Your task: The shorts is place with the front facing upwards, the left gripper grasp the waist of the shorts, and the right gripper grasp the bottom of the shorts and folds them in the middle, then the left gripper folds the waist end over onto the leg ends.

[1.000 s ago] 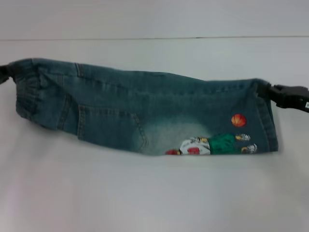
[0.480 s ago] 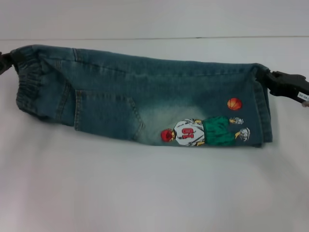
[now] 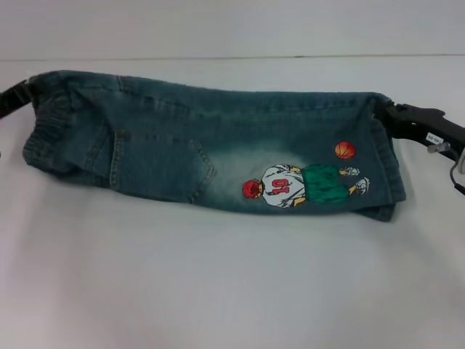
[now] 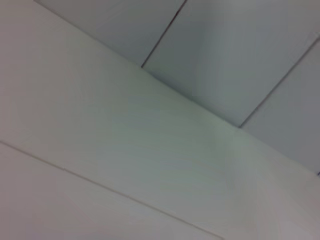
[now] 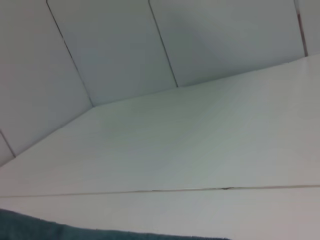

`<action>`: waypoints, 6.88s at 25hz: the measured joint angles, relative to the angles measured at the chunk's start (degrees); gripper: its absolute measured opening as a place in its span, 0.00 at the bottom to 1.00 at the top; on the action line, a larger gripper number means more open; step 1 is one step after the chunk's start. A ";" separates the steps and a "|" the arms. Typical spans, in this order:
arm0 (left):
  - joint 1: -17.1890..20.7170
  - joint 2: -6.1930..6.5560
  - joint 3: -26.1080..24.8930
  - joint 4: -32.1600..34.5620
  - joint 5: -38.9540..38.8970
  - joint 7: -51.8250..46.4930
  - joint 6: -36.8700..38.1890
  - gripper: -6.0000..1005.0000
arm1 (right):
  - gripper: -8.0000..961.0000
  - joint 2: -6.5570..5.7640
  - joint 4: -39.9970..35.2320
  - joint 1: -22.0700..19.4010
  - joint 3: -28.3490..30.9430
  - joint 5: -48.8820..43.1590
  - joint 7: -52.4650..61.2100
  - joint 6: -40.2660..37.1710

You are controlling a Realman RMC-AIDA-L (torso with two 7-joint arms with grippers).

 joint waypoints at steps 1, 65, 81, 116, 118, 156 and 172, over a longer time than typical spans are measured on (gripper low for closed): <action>-0.22 -0.13 0.83 -0.13 0.00 0.60 -0.98 0.16 | 0.04 0.11 0.12 0.12 0.03 0.02 -0.52 0.21; 3.33 8.81 18.26 4.16 18.01 -20.93 7.39 0.86 | 0.90 -2.63 -18.05 -2.47 -16.58 -16.73 20.08 -37.85; 1.58 6.26 17.81 0.74 17.39 -21.63 2.32 0.77 | 0.88 -2.29 -16.60 -2.63 -16.60 -16.83 19.20 -35.32; 3.68 5.26 17.64 13.49 4.21 -16.31 25.79 0.08 | 0.69 0.33 -7.78 -3.10 -7.87 -7.32 6.49 -22.45; 3.06 5.36 17.64 13.83 2.82 -16.46 26.84 0.08 | 0.62 0.38 -3.59 -3.17 -7.17 -0.76 2.58 -19.19; -6.31 2.79 18.34 13.70 -12.41 -15.27 33.74 0.08 | 0.01 2.43 50.40 17.48 30.84 -17.59 -50.82 18.87; -4.46 3.48 22.80 11.17 -11.95 -11.48 37.78 0.09 | 0.01 1.07 34.44 1.87 43.08 -17.71 -42.64 -0.03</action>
